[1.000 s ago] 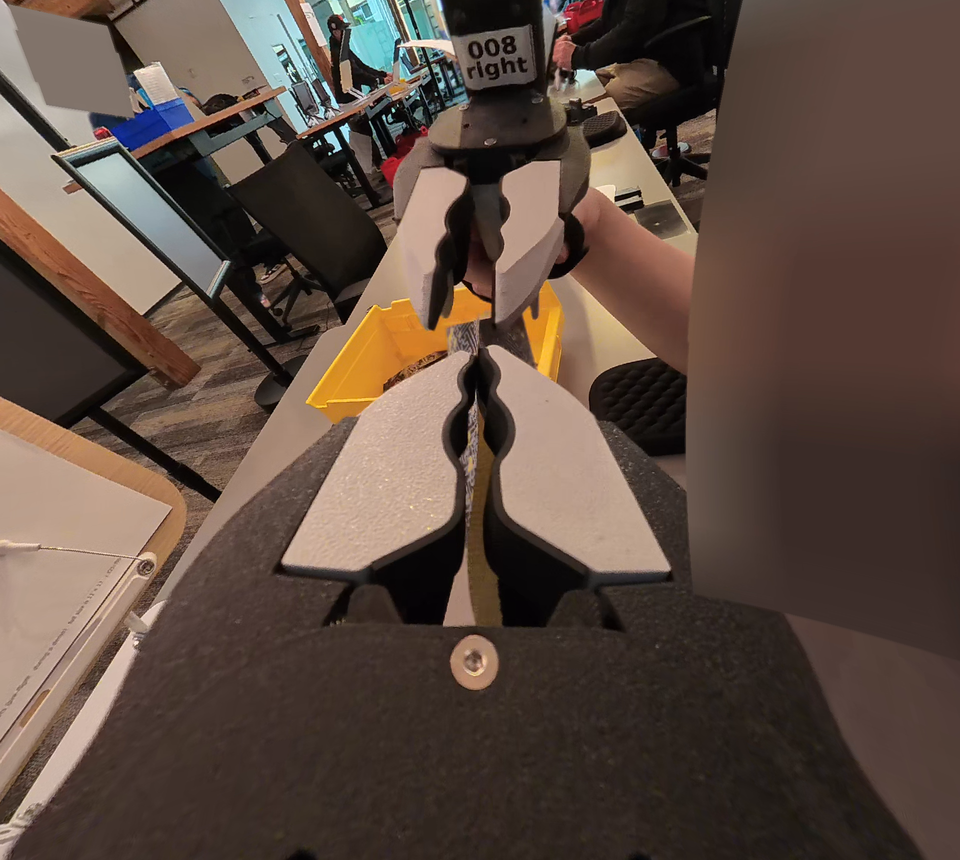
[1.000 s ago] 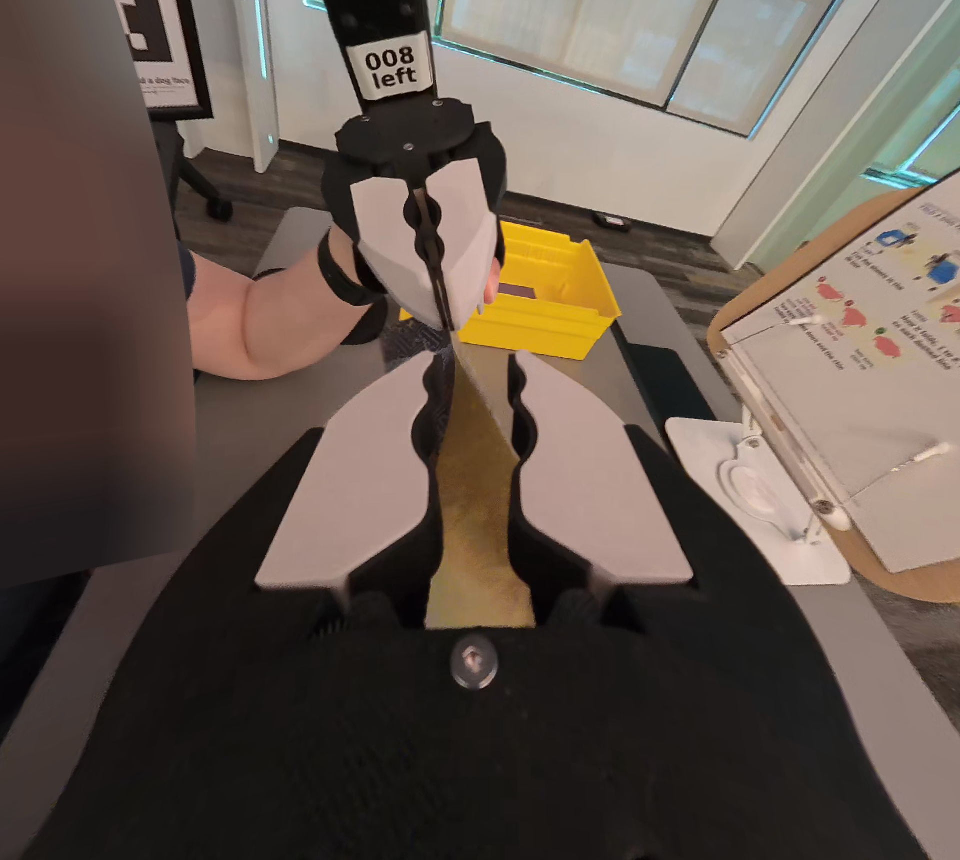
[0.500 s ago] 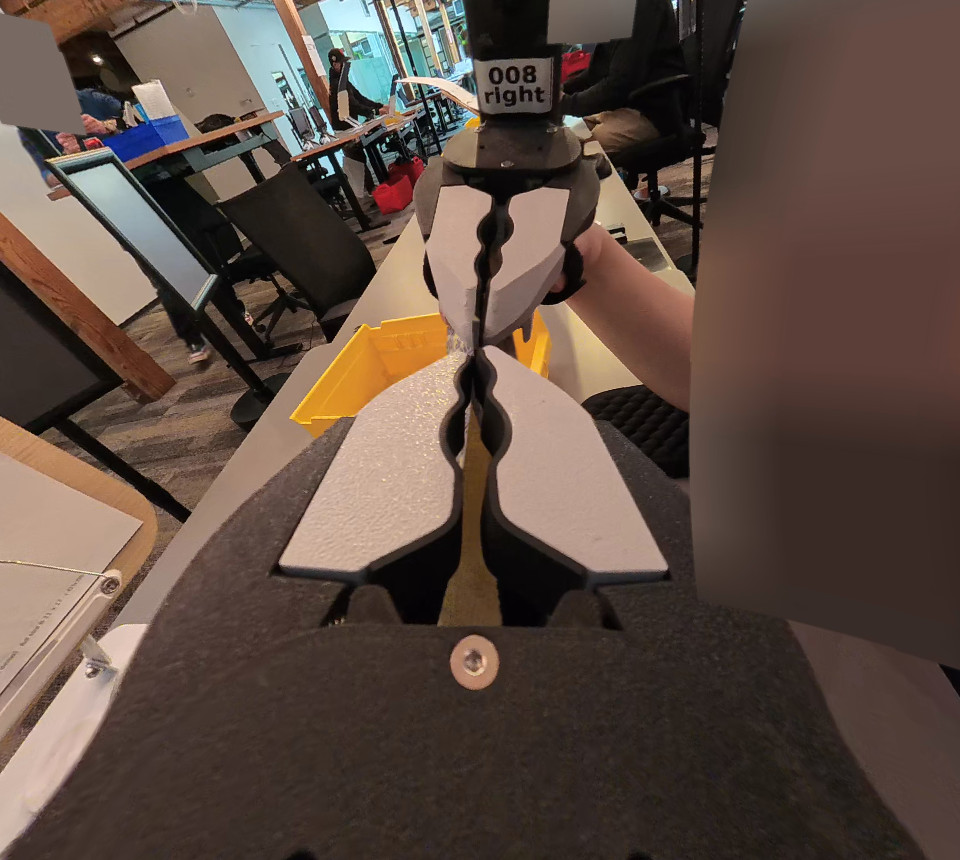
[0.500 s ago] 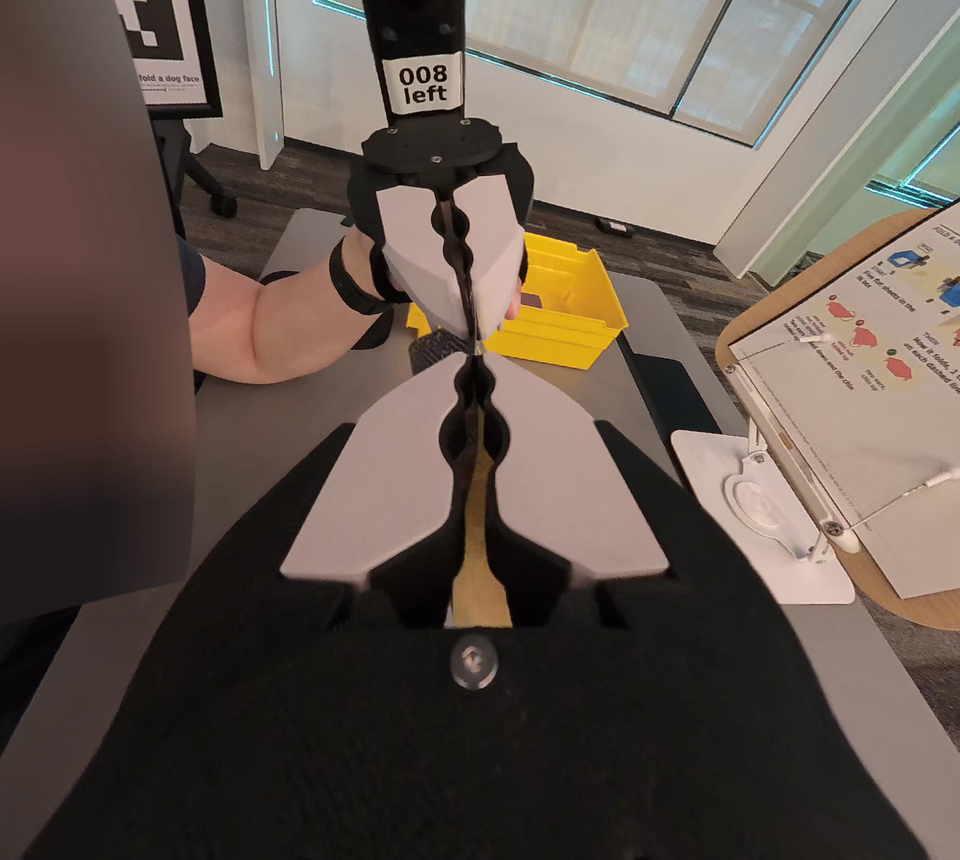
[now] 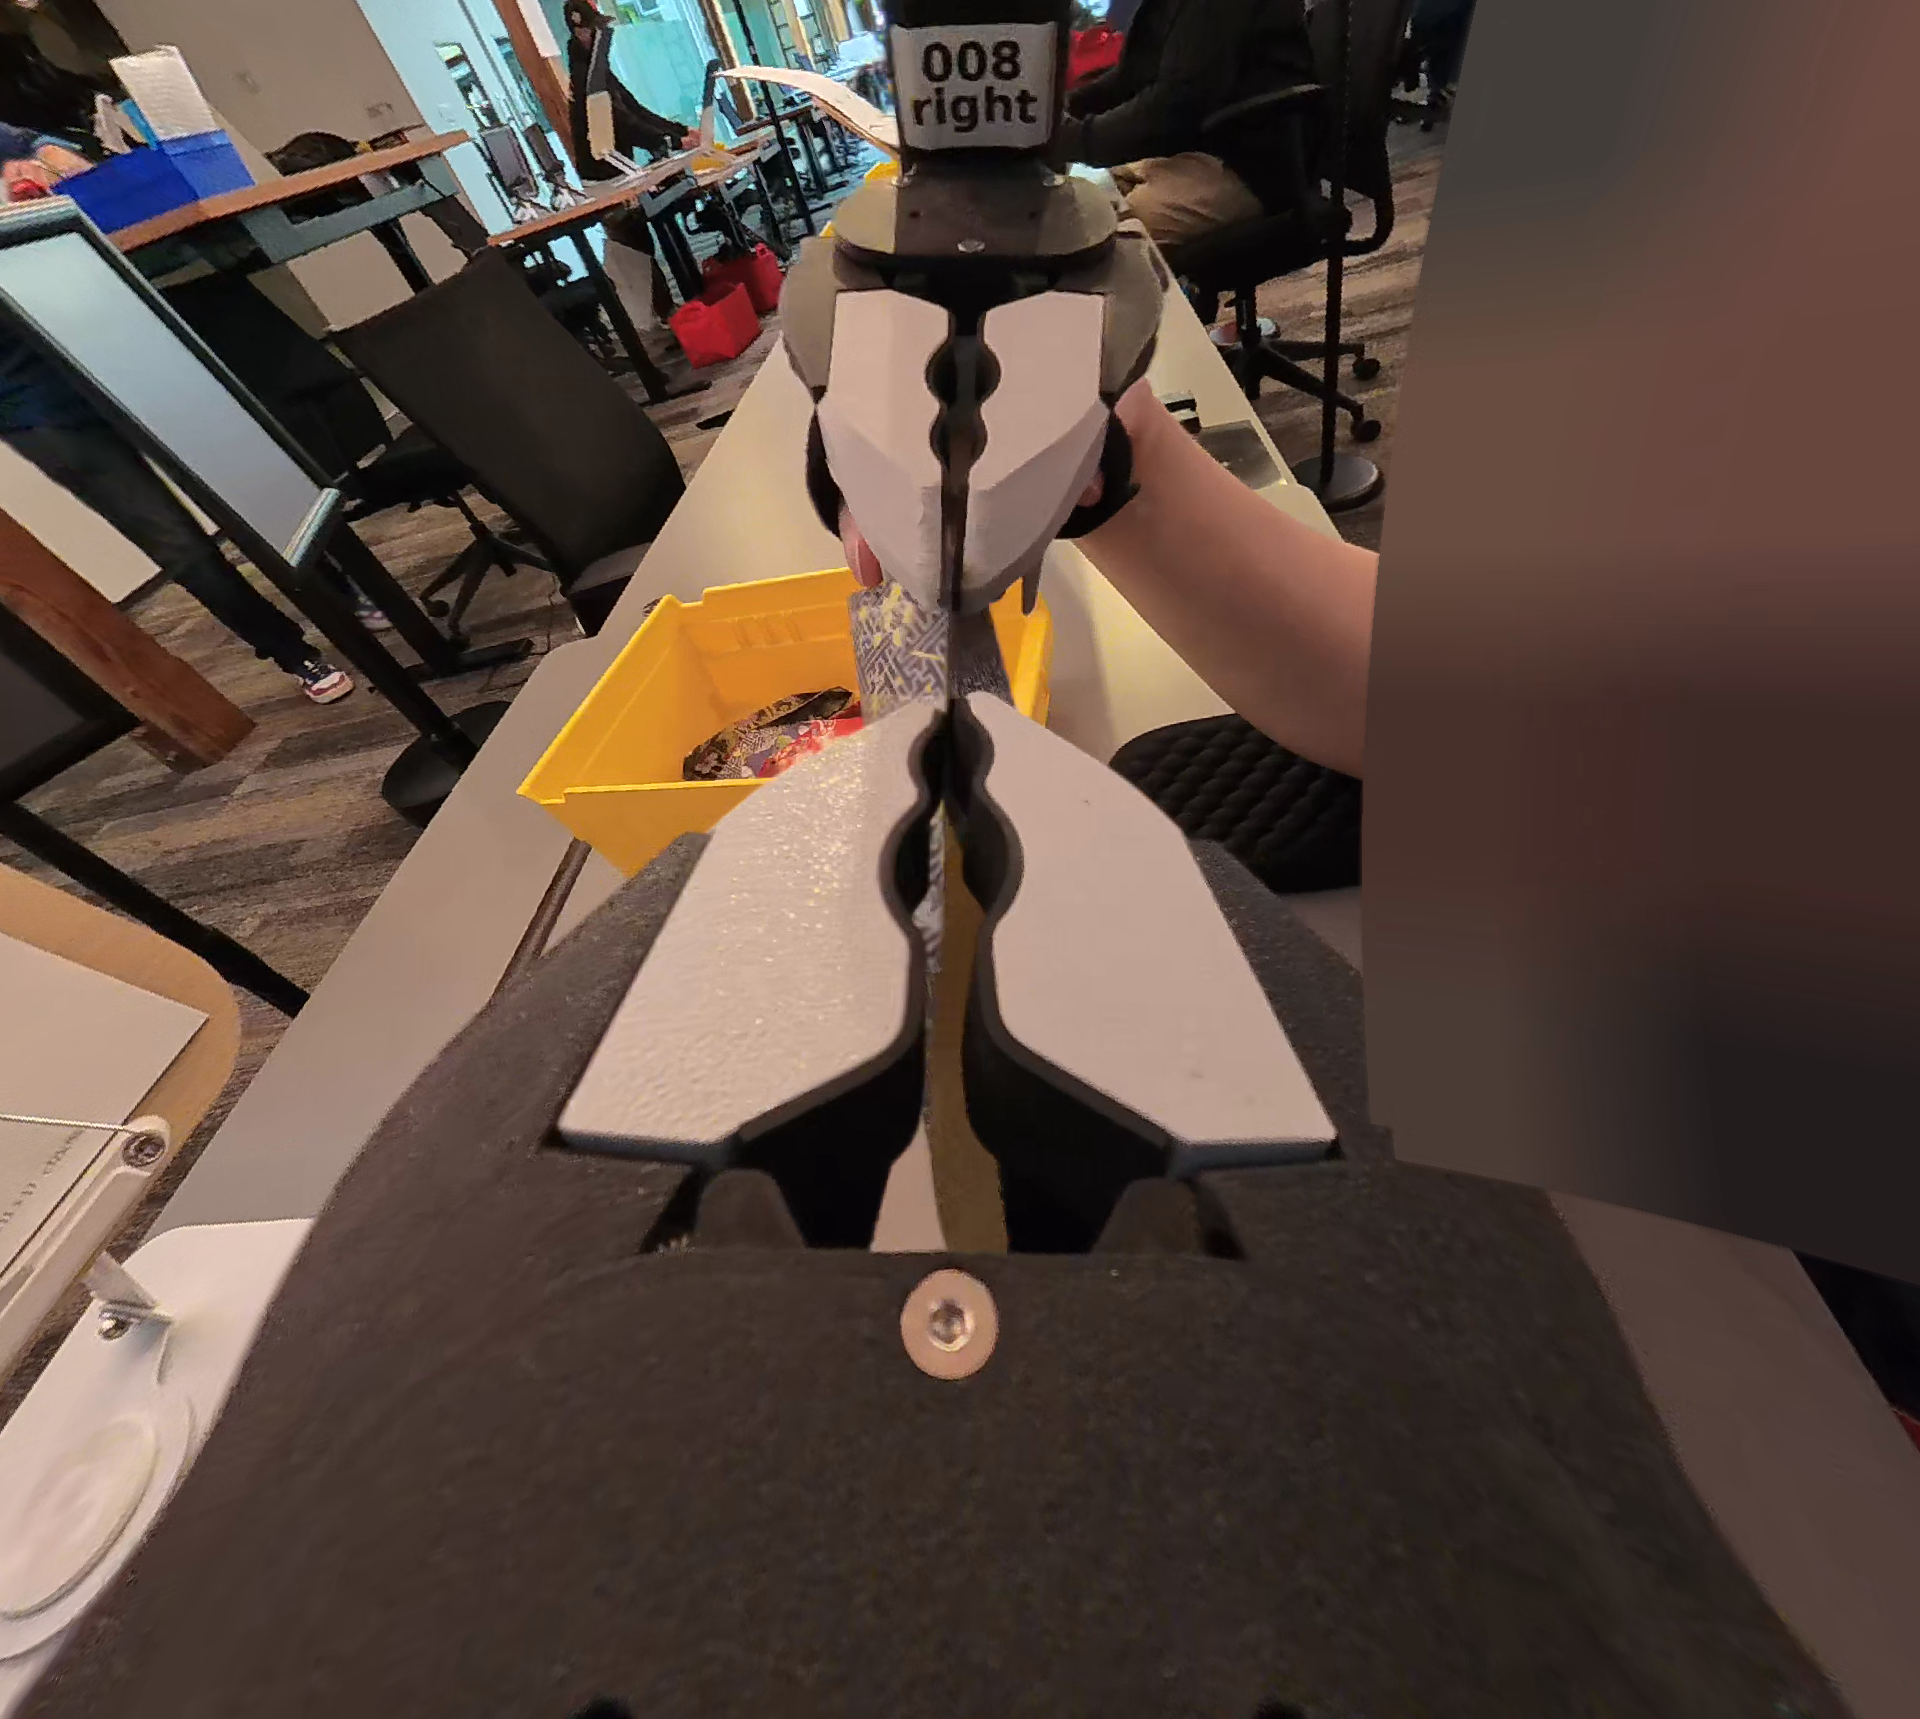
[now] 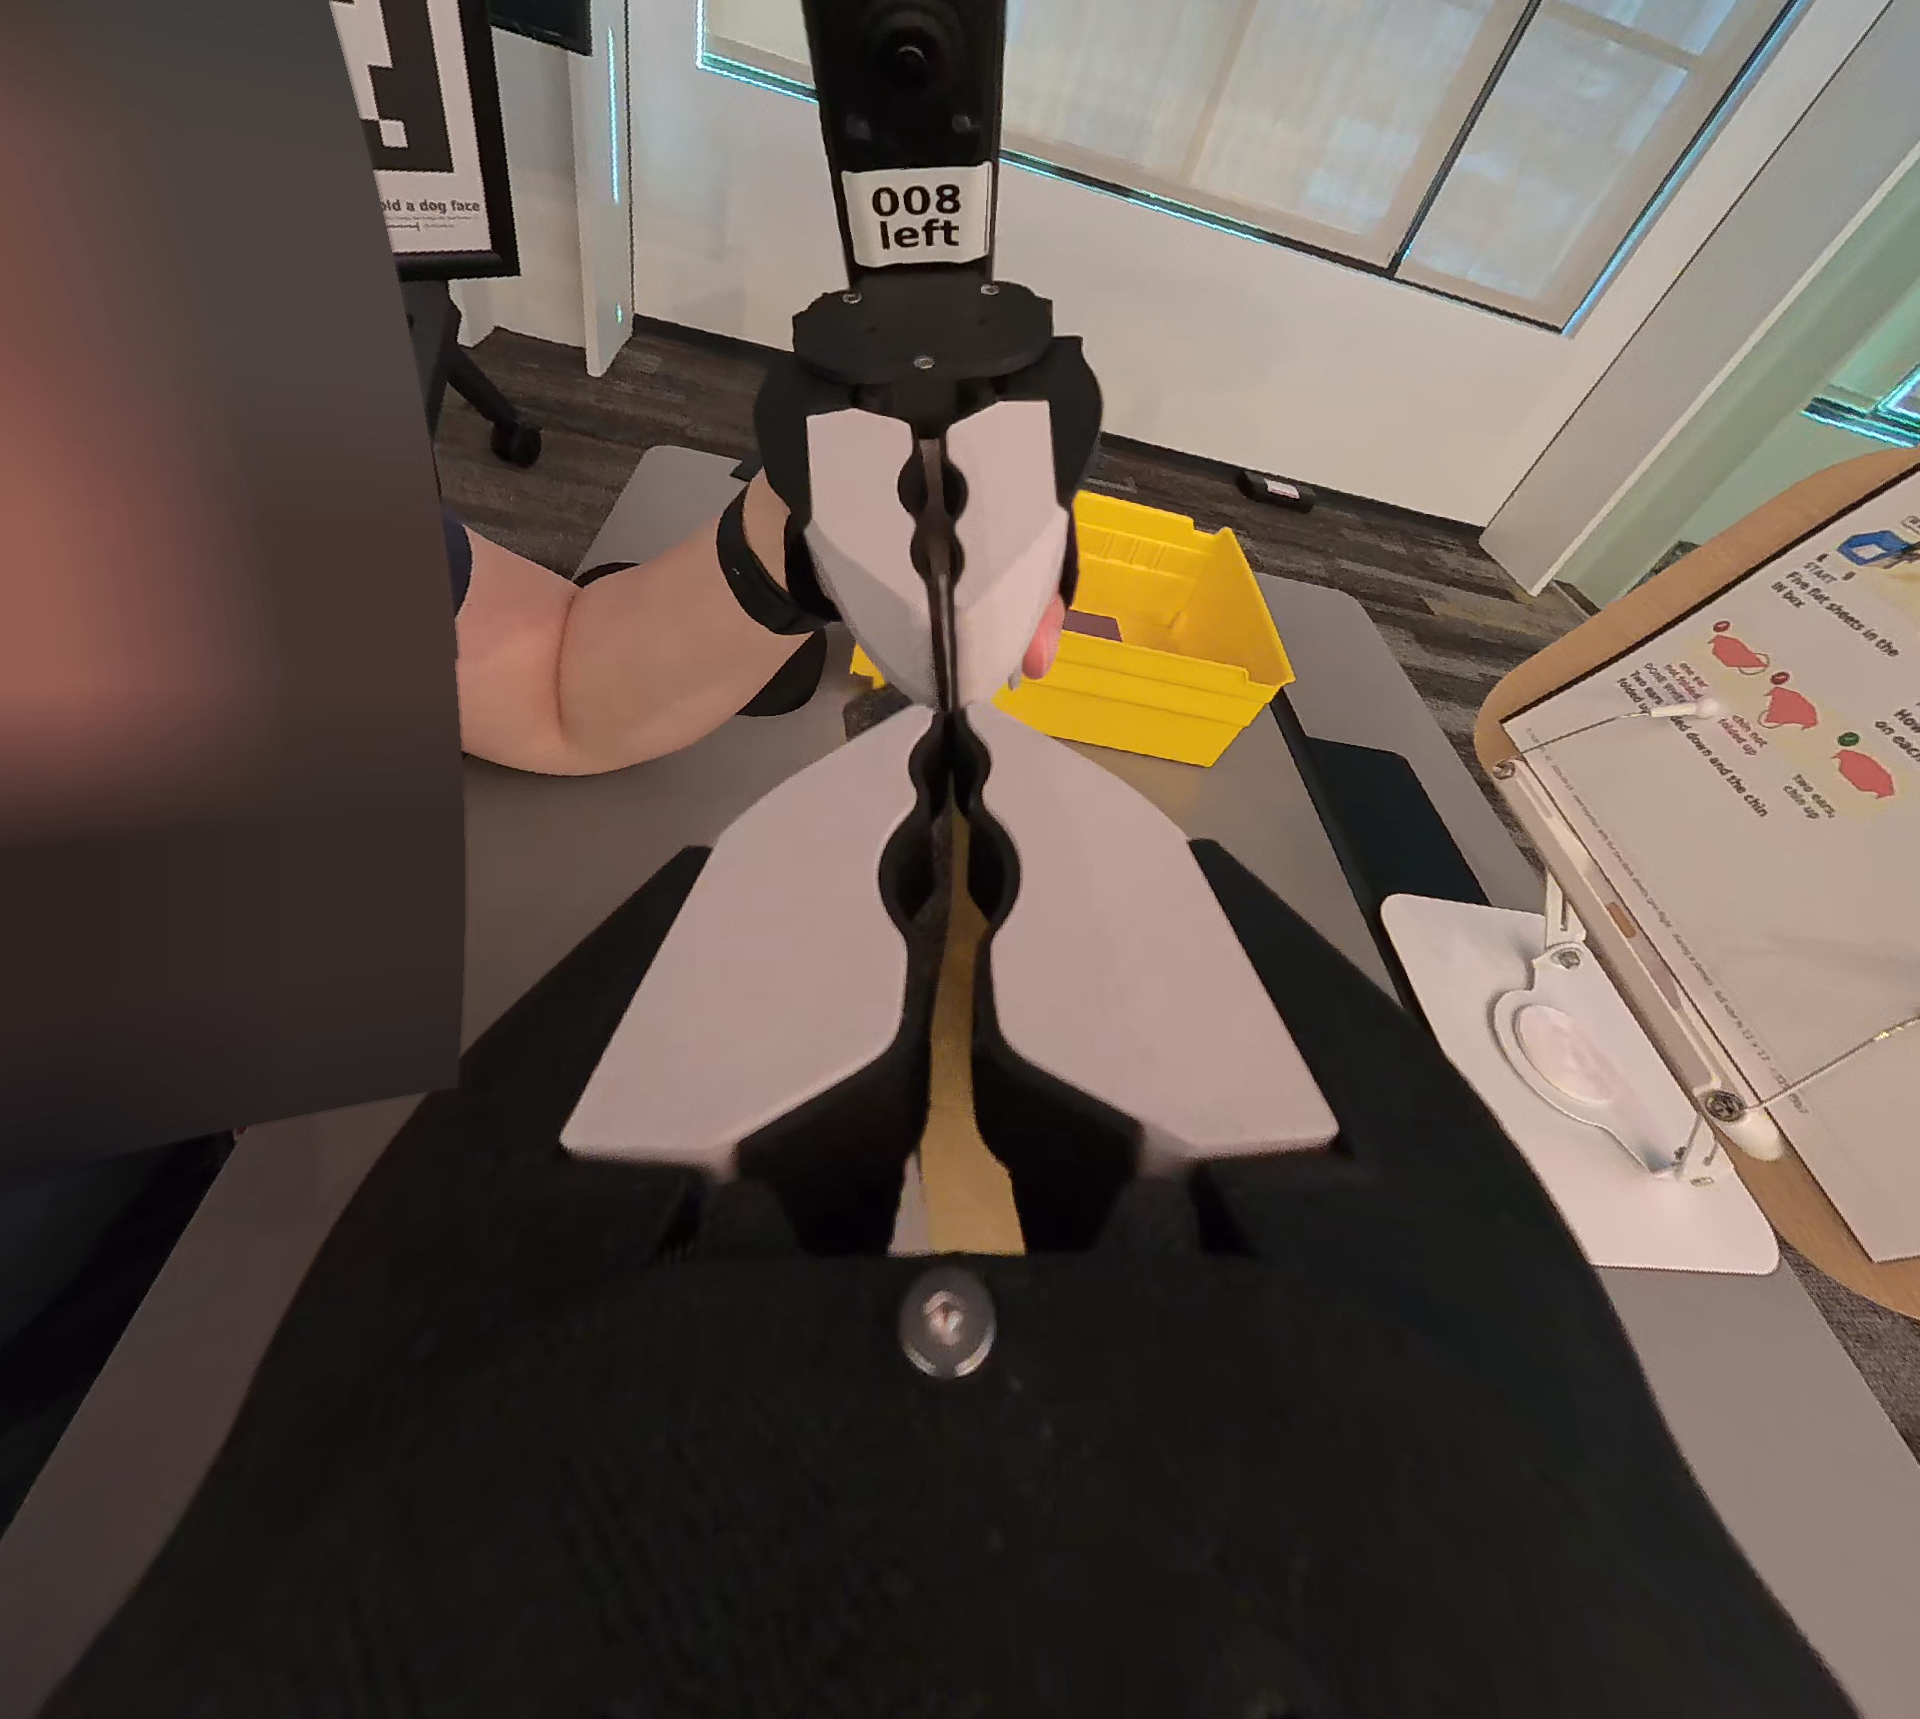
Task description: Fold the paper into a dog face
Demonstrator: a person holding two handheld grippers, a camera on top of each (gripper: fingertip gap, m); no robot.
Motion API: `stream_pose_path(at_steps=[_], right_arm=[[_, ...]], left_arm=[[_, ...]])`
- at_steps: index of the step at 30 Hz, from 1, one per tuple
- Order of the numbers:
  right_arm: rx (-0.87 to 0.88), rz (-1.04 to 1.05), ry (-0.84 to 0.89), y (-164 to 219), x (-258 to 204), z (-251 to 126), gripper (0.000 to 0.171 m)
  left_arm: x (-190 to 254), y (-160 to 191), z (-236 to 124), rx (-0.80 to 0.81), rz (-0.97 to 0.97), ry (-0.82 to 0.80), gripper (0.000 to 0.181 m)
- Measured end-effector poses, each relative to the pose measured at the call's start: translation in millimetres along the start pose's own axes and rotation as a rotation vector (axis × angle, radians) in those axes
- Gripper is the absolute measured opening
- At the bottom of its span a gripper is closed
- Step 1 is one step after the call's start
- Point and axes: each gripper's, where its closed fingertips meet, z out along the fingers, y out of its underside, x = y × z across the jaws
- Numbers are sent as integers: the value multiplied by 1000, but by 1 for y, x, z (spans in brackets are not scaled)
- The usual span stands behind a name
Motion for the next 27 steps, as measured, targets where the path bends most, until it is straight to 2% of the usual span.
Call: stream_pose_path(at_steps=[4, 7, 11, 18, 22, 24, 27], right_arm=[[18, -9, 3, -2, 0, 0, 1], [25, -13, -1, -5, -3, 2, 7], [54, -72, 81, -16, 0, 2, 12], [-8, -245, 225, -15, 6, 2, 14], [-26, -203, 179, -10, 3, 5, 12], [-36, -186, 163, -7, 3, 5, 1], [-39, -168, 139, -6, 2, 3, 2]], left_arm=[[-1, -1, 0, -3, 19, -15, 0], [0, -3, -1, 5, 14, -11, 0], [-3, -2, -1, 2, 7, -25, 0], [-3, -4, 0, 16, -20, -20, 0], [-1, -3, 1, 8, -19, -14, 0], [-1, -3, 2, 6, -26, -9, 0], [0, -2, 2, 8, -26, 1, 0]])
